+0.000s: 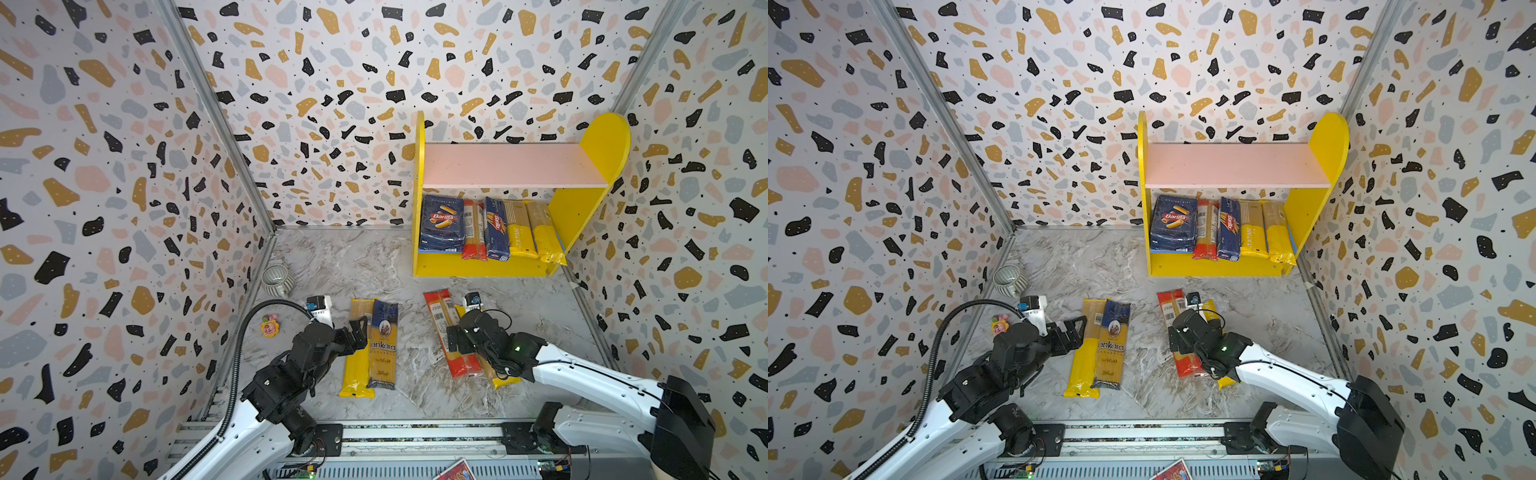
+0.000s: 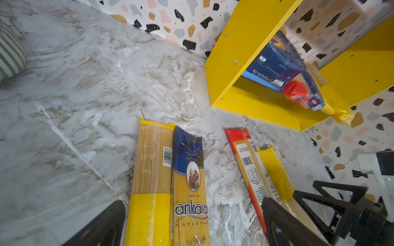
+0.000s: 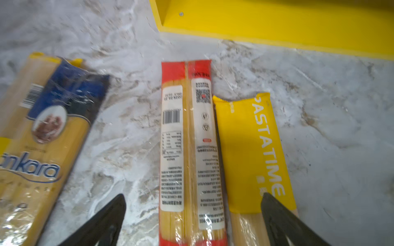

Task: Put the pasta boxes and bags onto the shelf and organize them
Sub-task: 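Lower the right gripper over the yellow Pastatime bag beside the red-topped bag, then close the right gripper on the yellow Pastatime bag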

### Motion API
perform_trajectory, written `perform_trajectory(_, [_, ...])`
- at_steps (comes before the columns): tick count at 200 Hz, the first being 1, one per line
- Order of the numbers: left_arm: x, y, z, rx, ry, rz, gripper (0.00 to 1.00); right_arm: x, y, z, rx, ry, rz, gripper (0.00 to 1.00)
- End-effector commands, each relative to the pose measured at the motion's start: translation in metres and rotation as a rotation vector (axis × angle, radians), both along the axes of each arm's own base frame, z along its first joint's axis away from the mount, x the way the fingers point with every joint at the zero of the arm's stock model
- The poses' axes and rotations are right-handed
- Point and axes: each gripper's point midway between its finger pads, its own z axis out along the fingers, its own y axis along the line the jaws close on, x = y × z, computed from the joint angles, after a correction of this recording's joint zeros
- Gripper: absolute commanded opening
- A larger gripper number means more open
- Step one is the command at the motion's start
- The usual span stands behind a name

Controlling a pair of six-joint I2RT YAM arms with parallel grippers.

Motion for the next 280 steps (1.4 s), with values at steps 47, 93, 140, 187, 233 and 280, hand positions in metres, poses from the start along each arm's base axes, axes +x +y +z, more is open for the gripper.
perform_trajectory(47, [0.009, -0.016, -0.004, -0.013, -0.002, -0.045, 0.99, -0.026, -0.048, -0.043, -0.03, 0.157, -0.207, 0.99])
perform_trajectory(93, [0.005, -0.022, -0.013, -0.034, 0.004, -0.081, 1.0, -0.036, -0.081, -0.069, -0.007, 0.246, -0.321, 0.99])
perform_trajectory(140, [0.005, -0.025, -0.014, -0.025, -0.005, -0.103, 1.0, -0.04, -0.093, -0.076, 0.013, 0.268, -0.348, 0.99])
perform_trajectory(187, [0.004, -0.029, -0.016, -0.021, -0.008, -0.129, 1.0, -0.051, -0.08, -0.091, 0.007, 0.314, -0.309, 0.99])
perform_trajectory(233, [0.006, -0.031, -0.015, -0.009, -0.007, -0.137, 1.0, -0.063, -0.069, -0.109, -0.001, 0.358, -0.269, 0.99])
perform_trajectory(280, [0.006, -0.029, -0.017, -0.014, 0.0, -0.128, 1.0, -0.064, -0.051, -0.113, -0.013, 0.377, -0.199, 0.99])
